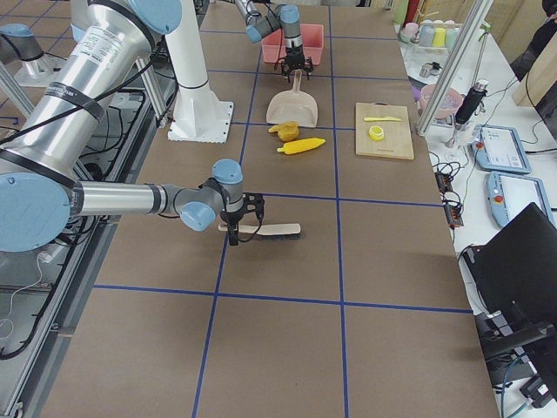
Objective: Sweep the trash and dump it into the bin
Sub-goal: 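Move the left gripper from the pink bin to the dustpan handle and grasp it, then grasp the white-handled brush with the right gripper and lift it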
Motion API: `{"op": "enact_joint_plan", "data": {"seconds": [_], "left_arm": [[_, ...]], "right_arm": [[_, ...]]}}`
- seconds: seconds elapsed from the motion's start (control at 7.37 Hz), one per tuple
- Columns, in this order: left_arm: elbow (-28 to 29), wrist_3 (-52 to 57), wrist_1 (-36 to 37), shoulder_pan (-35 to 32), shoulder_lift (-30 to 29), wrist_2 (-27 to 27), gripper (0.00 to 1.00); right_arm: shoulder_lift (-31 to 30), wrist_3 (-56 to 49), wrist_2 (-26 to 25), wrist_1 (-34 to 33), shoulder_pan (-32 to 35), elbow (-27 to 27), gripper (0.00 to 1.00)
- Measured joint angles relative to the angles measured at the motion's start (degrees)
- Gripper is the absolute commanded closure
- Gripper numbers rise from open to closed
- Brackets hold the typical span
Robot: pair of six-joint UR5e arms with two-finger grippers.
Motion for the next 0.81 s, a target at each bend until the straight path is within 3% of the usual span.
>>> {"op": "enact_joint_plan", "data": {"seconds": [0.54, 0.68, 0.81], "left_arm": [[0.1, 0.2, 0.6, 0.3, 0.0, -1.6, 0.02], [0.1, 0.2, 0.7, 0.4, 0.0, -1.6, 0.02], [0.2, 0.1, 0.7, 0.6, 0.1, -1.6, 0.03]], "right_arm": [[1.0, 0.2, -0.1, 0.1, 0.0, -0.5, 0.45], [1.3, 0.2, -0.2, 0.1, 0.0, -0.5, 0.52], [1.5, 0.1, -0.2, 0.1, 0.0, -0.5, 0.7]]}}
